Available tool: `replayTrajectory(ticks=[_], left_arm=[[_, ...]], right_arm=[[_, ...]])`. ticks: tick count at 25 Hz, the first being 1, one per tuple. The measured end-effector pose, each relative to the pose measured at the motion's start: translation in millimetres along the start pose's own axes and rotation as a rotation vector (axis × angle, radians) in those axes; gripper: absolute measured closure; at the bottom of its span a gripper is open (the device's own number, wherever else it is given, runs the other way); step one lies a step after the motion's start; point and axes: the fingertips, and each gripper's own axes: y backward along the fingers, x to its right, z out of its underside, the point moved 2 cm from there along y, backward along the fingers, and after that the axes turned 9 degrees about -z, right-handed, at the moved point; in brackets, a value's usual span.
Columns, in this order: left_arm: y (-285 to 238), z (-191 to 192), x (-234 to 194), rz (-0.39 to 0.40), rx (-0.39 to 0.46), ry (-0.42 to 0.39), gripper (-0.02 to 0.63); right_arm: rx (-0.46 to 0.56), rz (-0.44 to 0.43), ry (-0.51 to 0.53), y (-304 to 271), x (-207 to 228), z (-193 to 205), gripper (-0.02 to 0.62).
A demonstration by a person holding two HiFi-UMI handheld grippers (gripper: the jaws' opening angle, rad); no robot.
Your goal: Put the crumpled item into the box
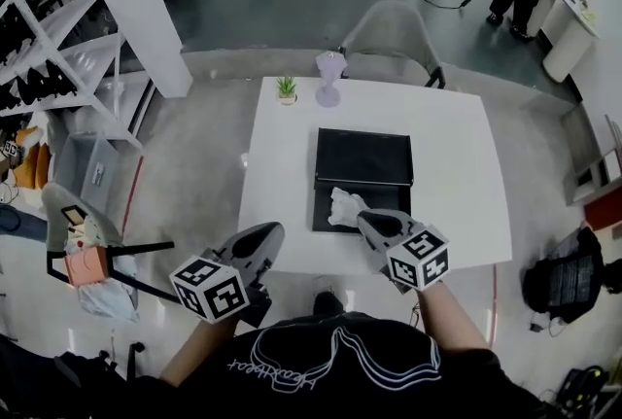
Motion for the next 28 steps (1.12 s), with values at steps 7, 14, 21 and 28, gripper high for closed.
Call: replayTrajectory(ticks=[7,14,21,28], left_arm=[[12.9,1.4,30.0,0.069,0.016,-0.032,0.598],[31.8,6.6,58.7,0.137,0.032,-0.087,0.598],[44.8,7.8,82.2,0.162,0.047,-0.172,0.598],[49.4,5.3,88.1,0.163,0.055,-0.185,0.598]], right_arm=[[0.149,-0.053,0.080,38.5,-54.9,-22.4,0.592],[0.354,-0.095,0.037,73.2,-88.2,-49.0,0.592],[0.401,-0.115,0.052,87.9,-109.2,-49.9,0.592],[0.412,-0.124,0.058,92.3,-115.0,-51.6,0.592]])
